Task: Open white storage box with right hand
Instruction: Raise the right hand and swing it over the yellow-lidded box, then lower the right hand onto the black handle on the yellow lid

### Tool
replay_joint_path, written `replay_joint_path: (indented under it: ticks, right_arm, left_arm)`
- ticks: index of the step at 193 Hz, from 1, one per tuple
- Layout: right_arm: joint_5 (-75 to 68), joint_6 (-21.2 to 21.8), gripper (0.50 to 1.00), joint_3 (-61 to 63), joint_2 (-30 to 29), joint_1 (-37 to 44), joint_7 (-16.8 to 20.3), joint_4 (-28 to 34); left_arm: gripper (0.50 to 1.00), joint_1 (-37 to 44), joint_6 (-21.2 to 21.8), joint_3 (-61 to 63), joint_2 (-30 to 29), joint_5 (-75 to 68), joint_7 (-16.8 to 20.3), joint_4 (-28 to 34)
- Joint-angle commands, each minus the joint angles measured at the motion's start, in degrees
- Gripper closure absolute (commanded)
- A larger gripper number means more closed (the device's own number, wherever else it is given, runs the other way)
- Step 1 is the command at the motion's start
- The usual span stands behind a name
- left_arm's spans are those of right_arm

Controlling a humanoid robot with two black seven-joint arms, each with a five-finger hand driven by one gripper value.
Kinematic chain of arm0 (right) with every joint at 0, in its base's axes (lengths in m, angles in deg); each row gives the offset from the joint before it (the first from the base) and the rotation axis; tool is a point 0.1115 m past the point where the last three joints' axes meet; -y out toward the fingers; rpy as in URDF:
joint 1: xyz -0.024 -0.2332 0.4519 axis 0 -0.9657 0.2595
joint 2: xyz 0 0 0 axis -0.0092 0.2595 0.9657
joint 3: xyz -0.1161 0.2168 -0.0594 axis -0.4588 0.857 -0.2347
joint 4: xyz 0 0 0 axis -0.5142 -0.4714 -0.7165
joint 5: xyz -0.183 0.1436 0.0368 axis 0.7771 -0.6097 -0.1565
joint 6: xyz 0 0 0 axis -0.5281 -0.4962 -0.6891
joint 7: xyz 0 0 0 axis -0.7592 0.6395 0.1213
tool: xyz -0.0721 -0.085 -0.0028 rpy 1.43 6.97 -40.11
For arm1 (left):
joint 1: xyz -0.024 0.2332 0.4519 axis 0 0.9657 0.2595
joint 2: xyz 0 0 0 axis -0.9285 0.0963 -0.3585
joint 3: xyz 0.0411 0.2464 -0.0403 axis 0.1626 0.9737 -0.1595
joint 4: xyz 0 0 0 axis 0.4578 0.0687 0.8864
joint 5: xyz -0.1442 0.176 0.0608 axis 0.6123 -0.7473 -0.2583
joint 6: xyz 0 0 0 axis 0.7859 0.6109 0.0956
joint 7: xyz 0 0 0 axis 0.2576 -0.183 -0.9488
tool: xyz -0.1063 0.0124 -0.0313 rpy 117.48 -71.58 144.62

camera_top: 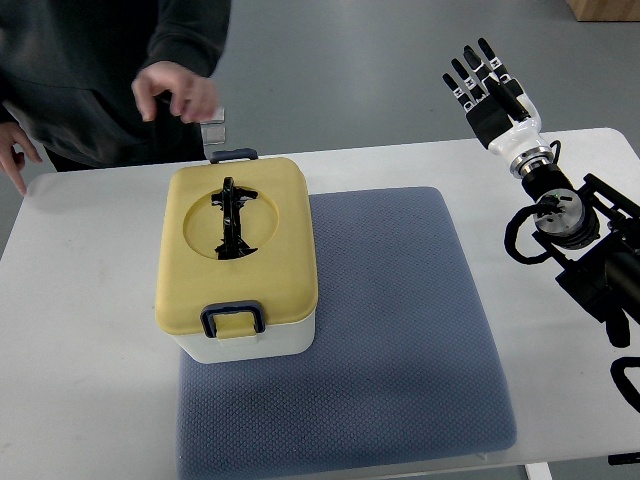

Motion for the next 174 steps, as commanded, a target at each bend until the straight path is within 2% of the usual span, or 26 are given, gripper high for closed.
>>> replay_joint_path:
  ticks: [1,16,44,65,84,101,114,152,174]
  right_arm:
    - [0.0,0.1,0.57,0.0,-0.1,0.0,0.0,0.0]
    - [0.1,0.1,0.568,-0.5,-0.1,0.0,0.0,0.0]
    - [3.4,-0.1,0.57,-1.5,0.7,1.5,0.1,1.0]
    - [17.9,-0.3,0.568,-4.1,3.1,7.3,0.2,2.6]
    - [37.5,0.6,0.57,-11.7,6.4,14.2,0.2,4.1]
    - [52.4,1.3,0.57,-21.0,9.1,21.1,-0.2,7.7]
    - [61.0,0.6,0.57,-29.6,12.1,27.6,-0.7,12.8]
    - [66.6,0.6,0.57,-48.6,15.4,45.2,-1.6,23.1]
    - [75.2,0.4,0.57,-52.4,15.0,48.4,-2.7,26.7]
  left_arm:
    - [0.5,-0.1,1.8,0.0,0.0,0.0,-0.1,-0.1]
    - [0.5,-0.1,3.9,0.6,0.0,-0.1,-0.4,-0.7]
    - [0.5,-0.2,4.1,0.2,0.0,0.0,-1.2,-0.8]
    - [0.5,-0.2,3.7,0.2,0.0,0.0,-1.2,-0.9]
    - [0.5,-0.2,3.2,0.2,0.0,-0.1,-1.2,-0.9]
    - [0.5,-0.2,3.2,0.2,0.0,-0.1,-1.2,-1.5]
    - [0.5,-0.2,3.2,0.2,0.0,-0.1,-1.2,-1.9]
    - [0.5,-0.2,3.2,0.2,0.0,0.0,-1.2,-2.4]
    - [0.5,-0.2,3.2,0.2,0.0,0.0,-1.2,-2.3]
